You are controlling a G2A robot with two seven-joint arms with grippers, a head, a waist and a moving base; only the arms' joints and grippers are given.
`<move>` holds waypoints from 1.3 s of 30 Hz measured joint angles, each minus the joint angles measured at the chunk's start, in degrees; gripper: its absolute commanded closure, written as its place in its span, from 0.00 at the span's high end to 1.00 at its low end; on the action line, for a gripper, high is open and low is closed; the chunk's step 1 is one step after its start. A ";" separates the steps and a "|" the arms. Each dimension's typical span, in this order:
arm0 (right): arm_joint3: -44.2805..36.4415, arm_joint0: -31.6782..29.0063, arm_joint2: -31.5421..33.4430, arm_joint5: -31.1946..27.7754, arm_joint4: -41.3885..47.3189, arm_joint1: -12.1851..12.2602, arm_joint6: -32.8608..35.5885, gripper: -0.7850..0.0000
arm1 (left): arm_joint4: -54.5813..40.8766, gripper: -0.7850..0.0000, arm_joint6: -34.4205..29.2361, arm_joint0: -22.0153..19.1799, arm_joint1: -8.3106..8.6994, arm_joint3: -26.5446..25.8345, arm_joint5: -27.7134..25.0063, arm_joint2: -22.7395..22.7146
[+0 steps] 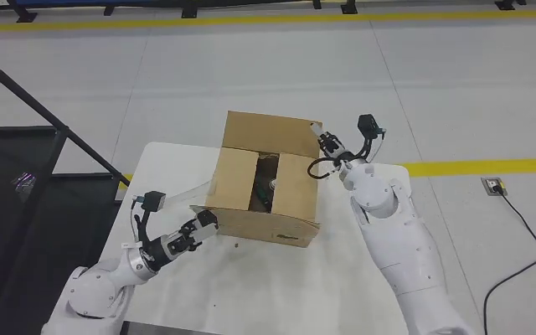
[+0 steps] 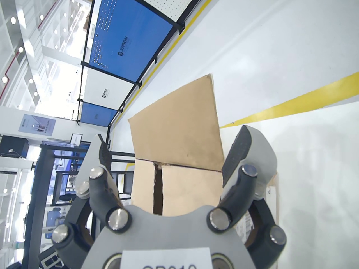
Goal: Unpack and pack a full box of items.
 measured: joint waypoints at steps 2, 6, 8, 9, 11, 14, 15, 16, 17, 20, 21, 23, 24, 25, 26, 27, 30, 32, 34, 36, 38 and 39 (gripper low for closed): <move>5.60 2.96 -0.93 -1.47 1.24 -0.57 -0.75 1.00 | 1.34 1.00 2.86 -1.18 -0.22 0.46 1.40 1.34; 14.97 7.93 -2.59 -4.44 2.77 -1.60 -1.22 1.00 | 3.25 1.00 6.99 -3.42 -0.59 2.20 4.03 3.58; 19.44 10.31 -3.04 -6.66 4.52 -2.14 0.13 1.00 | 4.44 1.00 9.10 -4.76 -0.78 3.57 5.75 4.61; 21.26 11.28 -3.11 -7.77 5.36 -2.32 1.05 1.00 | 5.05 1.00 10.02 -5.28 -0.86 4.07 6.39 5.05; 25.06 13.24 -3.04 -10.88 7.57 -2.67 3.79 1.00 | 5.94 1.00 11.63 -6.18 -1.03 5.03 7.25 6.04; 29.39 15.37 -2.00 -15.81 11.35 -2.76 7.85 1.00 | 7.03 1.00 13.03 -7.04 -1.17 6.17 7.84 6.92; 30.40 15.83 -1.49 -17.38 12.65 -2.71 9.06 1.00 | 7.37 1.00 13.43 -7.22 -1.20 6.42 8.08 7.10; 31.60 16.38 -0.70 -19.40 14.37 -2.53 10.70 1.00 | 7.84 1.00 14.02 -7.42 -1.25 6.68 8.50 7.34; 32.41 16.77 -0.10 -20.74 15.46 -2.32 11.84 1.00 | 8.16 1.00 14.48 -7.55 -1.28 6.84 8.97 7.53; 34.16 17.58 1.71 -24.78 17.92 -1.39 15.18 1.00 | 9.79 1.00 16.13 -8.09 -1.41 6.98 10.66 8.21; 34.47 17.65 2.44 -26.33 18.83 -0.96 16.61 1.00 | 10.34 1.00 16.72 -8.23 -1.47 6.98 10.96 8.55; 34.61 17.60 3.60 -28.54 20.42 -0.25 19.37 1.00 | 10.91 1.00 17.30 -8.48 -1.55 7.04 11.28 9.02; 34.55 17.54 4.16 -29.56 21.16 0.11 20.91 1.00 | 11.24 1.00 17.55 -8.62 -1.58 7.09 11.43 9.22; 34.37 17.42 4.90 -30.87 22.14 0.61 23.11 1.00 | 11.87 1.00 17.96 -8.81 -1.62 7.15 11.61 9.49; 34.18 17.29 5.40 -31.73 22.80 0.98 24.81 1.00 | 12.32 1.00 18.25 -8.94 -1.65 7.18 11.73 9.71; 33.81 17.08 6.01 -32.72 23.70 1.44 27.24 1.00 | 12.82 1.00 18.58 -9.10 -1.70 7.25 11.83 9.98; 32.55 16.45 7.23 -34.44 26.05 2.41 34.23 1.00 | 14.59 1.00 19.32 -9.62 -1.80 7.51 12.11 10.79; 31.68 16.10 7.67 -34.83 26.99 2.91 38.06 1.00 | 15.68 1.00 19.95 -9.94 -1.91 7.70 12.35 11.39; 30.50 15.65 7.87 -35.06 27.62 3.39 41.99 1.00 | 16.89 1.00 20.70 -10.28 -2.02 7.94 12.63 12.05; 29.18 15.33 7.59 -34.53 27.45 3.81 46.06 1.00 | 18.01 1.00 21.41 -10.53 -2.13 8.16 12.84 12.68; 27.95 15.29 6.82 -33.01 26.06 4.09 49.06 1.00 | 18.78 1.00 21.94 -10.69 -2.22 8.30 12.96 13.13; 27.33 15.29 6.37 -31.99 25.19 4.21 50.13 1.00 | 19.16 1.00 22.20 -10.73 -2.26 8.34 12.99 13.33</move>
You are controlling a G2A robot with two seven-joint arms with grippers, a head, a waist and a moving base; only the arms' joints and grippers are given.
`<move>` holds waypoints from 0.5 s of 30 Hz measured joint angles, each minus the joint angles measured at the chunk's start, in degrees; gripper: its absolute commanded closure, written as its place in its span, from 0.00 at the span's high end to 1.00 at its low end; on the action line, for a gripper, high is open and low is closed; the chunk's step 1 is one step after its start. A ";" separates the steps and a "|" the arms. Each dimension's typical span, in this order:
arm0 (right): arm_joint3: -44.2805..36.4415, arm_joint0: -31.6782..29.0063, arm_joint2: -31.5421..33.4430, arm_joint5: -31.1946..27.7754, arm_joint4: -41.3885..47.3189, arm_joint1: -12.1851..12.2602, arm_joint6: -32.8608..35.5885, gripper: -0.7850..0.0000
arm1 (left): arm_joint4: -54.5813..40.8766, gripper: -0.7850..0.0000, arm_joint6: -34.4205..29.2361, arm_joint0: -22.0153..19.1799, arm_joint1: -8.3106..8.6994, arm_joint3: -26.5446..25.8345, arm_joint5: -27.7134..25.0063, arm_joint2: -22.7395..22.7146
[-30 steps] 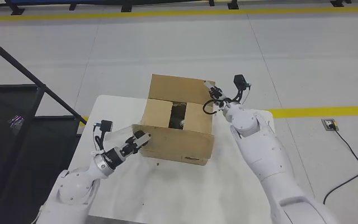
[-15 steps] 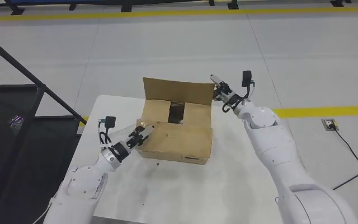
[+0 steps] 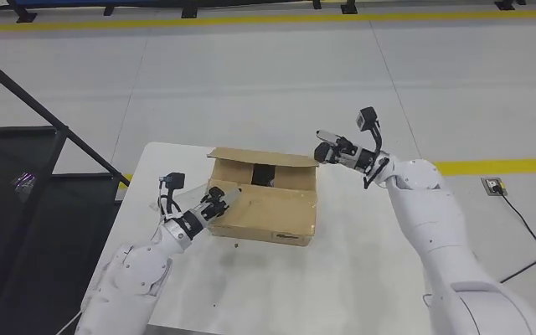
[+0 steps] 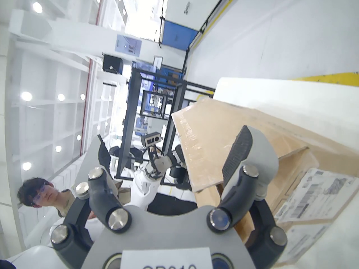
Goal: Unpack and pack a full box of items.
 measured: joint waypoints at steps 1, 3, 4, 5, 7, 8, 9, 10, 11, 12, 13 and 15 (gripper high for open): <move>-0.78 0.00 -0.61 1.75 -1.18 0.13 0.96 1.00 | 0.46 1.00 0.29 -0.02 -0.05 0.01 0.02 0.24; -2.27 -0.18 -1.45 4.35 -2.35 0.22 1.70 1.00 | 1.30 1.00 0.78 -0.01 -0.10 -0.09 0.14 0.54; -3.36 -0.46 -2.07 5.98 -3.21 0.26 1.96 1.00 | 1.93 1.00 1.15 0.06 -0.15 -0.25 0.22 0.78; -4.15 -0.67 -2.56 7.36 -4.17 0.30 1.68 1.00 | 2.33 1.00 1.39 0.14 -0.18 -0.38 0.30 0.97; -6.09 -1.13 -3.99 11.39 -7.01 0.33 0.76 1.00 | 3.18 1.00 1.87 0.25 -0.26 -0.63 0.44 1.38; -7.01 -1.43 -4.53 12.97 -7.59 0.29 0.81 1.00 | 3.52 1.00 2.05 0.28 -0.29 -0.70 0.51 1.53; -7.90 -1.78 -5.03 14.42 -7.88 0.24 1.18 1.00 | 3.85 1.00 2.24 0.30 -0.32 -0.77 0.57 1.66; -9.17 -2.31 -5.61 15.95 -7.95 0.18 1.97 1.00 | 4.27 1.00 2.47 0.35 -0.36 -0.84 0.64 1.83; -10.15 -2.76 -5.92 16.74 -7.58 0.14 2.74 1.00 | 4.59 1.00 2.63 0.38 -0.39 -0.88 0.71 1.94; -11.09 -3.22 -6.20 17.33 -7.26 0.13 3.41 1.00 | 4.87 1.00 2.79 0.40 -0.41 -0.91 0.79 2.03; -12.35 -3.83 -6.58 18.03 -7.28 0.14 3.75 1.00 | 5.22 1.00 2.99 0.42 -0.45 -0.93 0.92 2.16; -14.21 -4.84 -6.97 19.01 -6.92 0.17 3.81 1.00 | 5.81 1.00 3.31 0.40 -0.52 -0.98 1.08 2.38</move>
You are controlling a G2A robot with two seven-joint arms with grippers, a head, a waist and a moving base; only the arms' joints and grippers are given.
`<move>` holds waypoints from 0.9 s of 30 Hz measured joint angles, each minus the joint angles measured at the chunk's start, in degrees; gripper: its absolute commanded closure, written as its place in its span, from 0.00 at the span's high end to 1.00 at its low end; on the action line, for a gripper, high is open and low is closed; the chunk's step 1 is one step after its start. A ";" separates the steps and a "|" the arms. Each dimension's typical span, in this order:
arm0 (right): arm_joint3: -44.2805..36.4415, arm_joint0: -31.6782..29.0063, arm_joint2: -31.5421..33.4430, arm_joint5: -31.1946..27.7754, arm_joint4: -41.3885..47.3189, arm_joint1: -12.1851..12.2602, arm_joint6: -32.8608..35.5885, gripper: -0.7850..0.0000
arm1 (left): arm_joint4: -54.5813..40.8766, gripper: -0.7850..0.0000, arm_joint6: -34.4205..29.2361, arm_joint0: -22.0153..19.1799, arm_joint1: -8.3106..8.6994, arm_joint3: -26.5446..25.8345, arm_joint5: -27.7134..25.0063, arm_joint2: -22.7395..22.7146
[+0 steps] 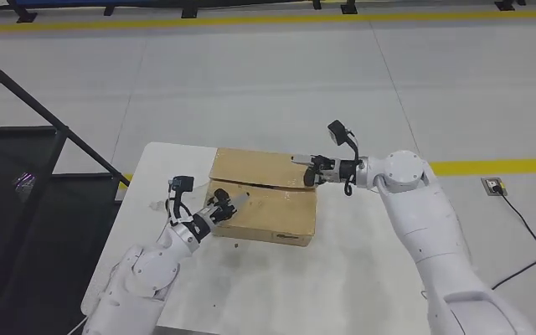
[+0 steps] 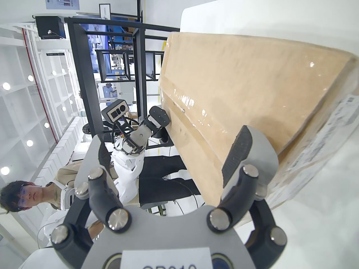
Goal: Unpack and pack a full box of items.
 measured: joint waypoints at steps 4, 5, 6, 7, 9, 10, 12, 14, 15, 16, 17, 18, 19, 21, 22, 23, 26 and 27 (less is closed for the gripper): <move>-3.98 -2.30 -0.75 2.49 -0.07 0.21 -0.74 1.00 | 1.28 1.00 0.91 -0.15 -0.18 0.04 0.66 0.49; -4.79 -2.77 -0.93 3.17 -0.37 0.28 -1.10 1.00 | 1.53 1.00 1.18 -0.19 -0.22 0.00 0.91 0.58; -5.86 -3.36 -1.20 4.03 -0.75 0.36 -1.52 1.00 | 1.83 1.00 1.62 -0.21 -0.28 -0.15 1.17 0.69; -6.65 -3.80 -1.38 4.52 -1.00 0.42 -1.77 1.00 | 2.01 1.00 2.01 -0.21 -0.33 -0.29 1.36 0.75; -8.22 -4.80 -1.64 5.28 -1.30 0.59 -2.22 1.00 | 2.20 1.00 3.02 -0.11 -0.43 -0.88 1.69 0.68; -8.75 -5.23 -1.72 5.42 -1.40 0.68 -2.29 1.00 | 2.18 1.00 3.58 0.02 -0.44 -1.30 1.75 0.44; -9.57 -6.12 -1.74 5.59 -1.66 0.92 -2.61 1.00 | 1.43 1.00 4.53 0.69 -0.39 -2.69 1.70 -0.68; -10.05 -6.81 -1.62 5.40 -1.58 1.13 -2.88 1.00 | 0.60 1.00 5.00 1.64 -0.21 -4.11 1.46 -2.26; -10.23 -7.14 -1.52 5.17 -1.38 1.22 -3.03 1.00 | 0.13 1.00 5.22 2.25 -0.11 -4.81 1.34 -3.21; -10.41 -7.56 -1.40 4.78 -1.09 1.34 -3.23 1.00 | -0.68 1.00 5.87 3.18 0.03 -5.68 1.25 -4.71; -10.51 -7.83 -1.31 4.50 -0.83 1.42 -3.41 1.00 | -1.35 1.00 6.62 3.95 0.13 -6.28 1.25 -5.90; -10.60 -8.09 -1.18 4.20 -0.50 1.49 -3.79 1.00 | -2.04 1.00 7.42 4.76 0.23 -6.82 1.31 -7.15; -10.66 -8.36 -1.03 3.91 -0.13 1.55 -4.43 1.00 | -2.92 1.00 8.48 5.89 0.36 -7.42 1.47 -8.90; -10.68 -8.44 -0.98 3.82 0.01 1.56 -4.68 1.00 | -4.30 1.00 10.59 7.69 0.50 -8.05 1.83 -11.64; -10.68 -8.43 -0.98 3.83 0.00 1.56 -4.67 1.00 | -5.35 1.00 12.09 8.99 0.57 -8.37 2.07 -13.40; -10.68 -8.42 -0.98 3.84 -0.01 1.56 -4.64 1.00 | -6.12 1.00 13.27 9.98 0.61 -8.59 2.30 -14.78; -10.68 -8.41 -0.99 3.86 -0.03 1.55 -4.61 1.00 | -8.78 1.00 18.76 13.11 0.59 -9.08 4.96 -19.68; -10.67 -8.41 -0.99 3.86 -0.03 1.55 -4.61 1.00 | -8.84 1.00 21.13 13.73 0.56 -9.20 6.26 -21.20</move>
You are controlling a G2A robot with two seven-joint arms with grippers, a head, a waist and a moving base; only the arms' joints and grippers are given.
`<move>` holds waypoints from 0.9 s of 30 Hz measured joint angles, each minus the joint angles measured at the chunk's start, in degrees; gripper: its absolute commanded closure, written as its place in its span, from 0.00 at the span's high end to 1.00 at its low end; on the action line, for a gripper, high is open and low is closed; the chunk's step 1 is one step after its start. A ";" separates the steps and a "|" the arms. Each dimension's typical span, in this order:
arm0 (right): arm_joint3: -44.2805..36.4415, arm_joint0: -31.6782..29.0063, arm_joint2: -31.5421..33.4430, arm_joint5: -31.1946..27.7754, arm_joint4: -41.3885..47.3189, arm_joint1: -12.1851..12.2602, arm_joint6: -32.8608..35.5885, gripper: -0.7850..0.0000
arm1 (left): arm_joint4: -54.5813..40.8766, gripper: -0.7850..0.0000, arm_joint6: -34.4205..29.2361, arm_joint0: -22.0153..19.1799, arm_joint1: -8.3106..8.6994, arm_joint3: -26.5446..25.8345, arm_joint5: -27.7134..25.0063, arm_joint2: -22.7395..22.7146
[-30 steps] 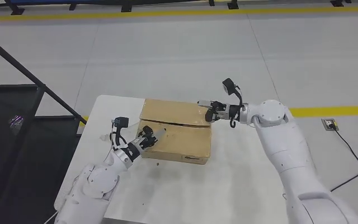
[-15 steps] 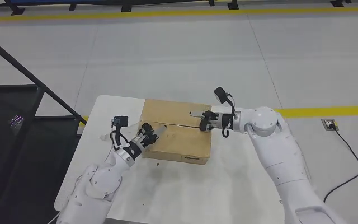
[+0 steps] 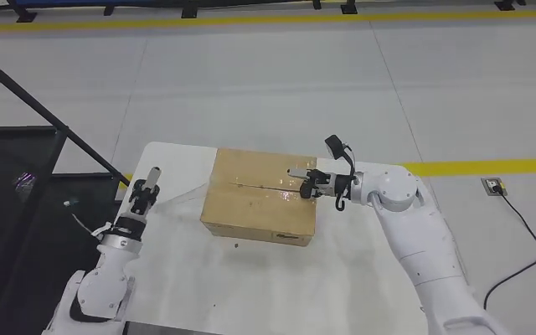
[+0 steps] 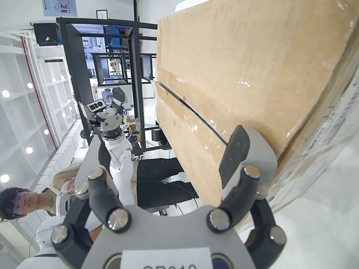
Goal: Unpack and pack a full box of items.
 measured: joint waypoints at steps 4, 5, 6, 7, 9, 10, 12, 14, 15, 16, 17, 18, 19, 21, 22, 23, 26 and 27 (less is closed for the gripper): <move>0.00 0.00 0.00 0.00 0.00 0.00 0.00 1.00 | 0.56 1.00 2.78 0.18 -0.03 -0.10 0.56 -0.34; 0.00 0.00 0.00 0.00 0.00 0.00 0.00 1.00 | 0.56 1.00 2.35 0.17 -0.03 -0.09 0.52 -0.28; 0.00 0.00 0.00 0.00 0.00 0.00 0.00 1.00 | 0.56 1.00 2.19 0.17 -0.03 -0.09 0.51 -0.28; 0.00 0.00 0.00 0.00 0.00 0.00 0.00 1.00 | 0.55 1.00 2.17 0.17 -0.03 -0.08 0.51 -0.28; 0.00 0.00 0.00 0.00 0.00 0.00 0.00 1.00 | 0.54 1.00 2.17 0.17 -0.03 -0.08 0.51 -0.29; 0.00 0.00 0.00 0.00 0.00 0.00 0.00 1.00 | 0.54 1.00 2.17 0.17 -0.03 -0.08 0.51 -0.29; 0.00 0.00 0.00 0.00 0.00 0.00 0.00 1.00 | 0.54 1.00 2.17 0.17 -0.03 -0.08 0.51 -0.29; 0.00 0.00 0.00 0.00 0.00 0.00 0.00 1.00 | 0.32 1.00 1.96 0.31 -0.07 0.16 0.64 -0.10; 0.00 0.00 0.00 0.00 0.00 0.00 0.00 1.00 | -0.41 1.00 1.42 0.53 -0.16 0.82 0.80 0.30; 0.00 0.00 0.00 0.00 0.00 0.00 0.00 1.00 | -1.84 1.00 0.97 0.65 -0.32 2.26 0.98 0.90; 0.00 0.00 0.00 0.00 0.00 0.00 0.00 1.00 | -3.14 1.00 0.97 0.60 -0.48 3.57 1.24 1.46; 0.00 0.00 0.00 0.00 0.00 0.00 0.00 1.00 | -4.52 1.00 0.79 0.45 -0.66 4.93 1.52 2.19; 0.00 0.00 0.00 0.00 0.00 0.00 0.00 1.00 | -6.32 1.00 0.45 0.17 -0.92 6.86 1.84 3.24; 0.00 0.00 0.00 0.00 0.00 0.00 0.00 1.00 | -9.22 1.00 0.02 -0.34 -1.42 10.20 2.22 5.25; 0.00 0.00 0.00 0.00 0.00 0.00 0.00 1.00 | -10.60 1.00 -0.15 -0.65 -1.64 11.61 2.26 6.05; 0.00 0.00 0.00 0.00 0.00 0.00 0.00 1.00 | -12.24 1.00 -0.18 -1.10 -1.88 13.05 2.28 6.75; 0.00 0.00 0.00 0.00 0.00 0.00 0.00 1.00 | -14.79 1.00 -0.15 -3.48 -2.61 17.85 2.45 9.24; 0.00 0.00 0.00 0.00 0.00 0.00 0.00 1.00 | -15.52 1.00 -0.48 -4.40 -2.83 19.17 2.29 10.01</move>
